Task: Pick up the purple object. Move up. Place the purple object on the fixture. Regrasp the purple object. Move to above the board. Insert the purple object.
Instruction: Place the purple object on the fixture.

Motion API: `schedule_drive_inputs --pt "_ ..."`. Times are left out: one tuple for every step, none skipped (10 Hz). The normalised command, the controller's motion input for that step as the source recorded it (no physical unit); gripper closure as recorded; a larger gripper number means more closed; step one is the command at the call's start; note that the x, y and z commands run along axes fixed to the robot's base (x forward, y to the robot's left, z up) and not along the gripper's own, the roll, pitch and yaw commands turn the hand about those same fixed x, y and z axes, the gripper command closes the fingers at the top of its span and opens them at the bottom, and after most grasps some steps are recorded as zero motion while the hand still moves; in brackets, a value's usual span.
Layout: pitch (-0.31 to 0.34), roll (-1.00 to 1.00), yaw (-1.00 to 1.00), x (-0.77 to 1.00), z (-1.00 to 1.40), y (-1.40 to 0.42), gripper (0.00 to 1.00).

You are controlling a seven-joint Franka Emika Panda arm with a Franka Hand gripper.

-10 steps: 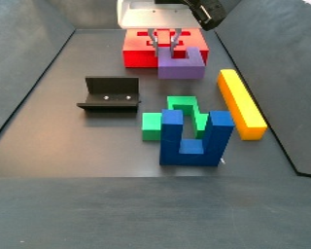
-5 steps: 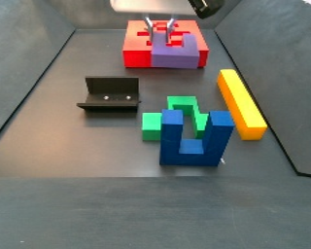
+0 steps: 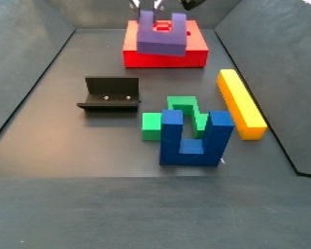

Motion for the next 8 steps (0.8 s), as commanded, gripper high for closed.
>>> schedule_drive_inputs --pt "0.0 -0.68 -0.08 0.36 0.38 0.05 1.0" --pt "0.0 -0.68 -0.1 0.33 0.37 0.04 1.0" --pt "0.0 -0.63 -0.11 0.35 0.33 0.03 1.0" --pt "0.0 -0.61 -0.11 0.33 0.31 0.04 1.0" --pt "0.0 -0.61 -0.11 0.34 0.3 0.06 1.0" --pt "0.0 -0.63 -0.1 0.36 0.29 0.07 1.0" --pt "0.0 -0.63 -0.1 0.34 0.29 0.07 1.0" --pt "0.0 -0.64 -0.1 0.32 0.31 0.09 1.0"
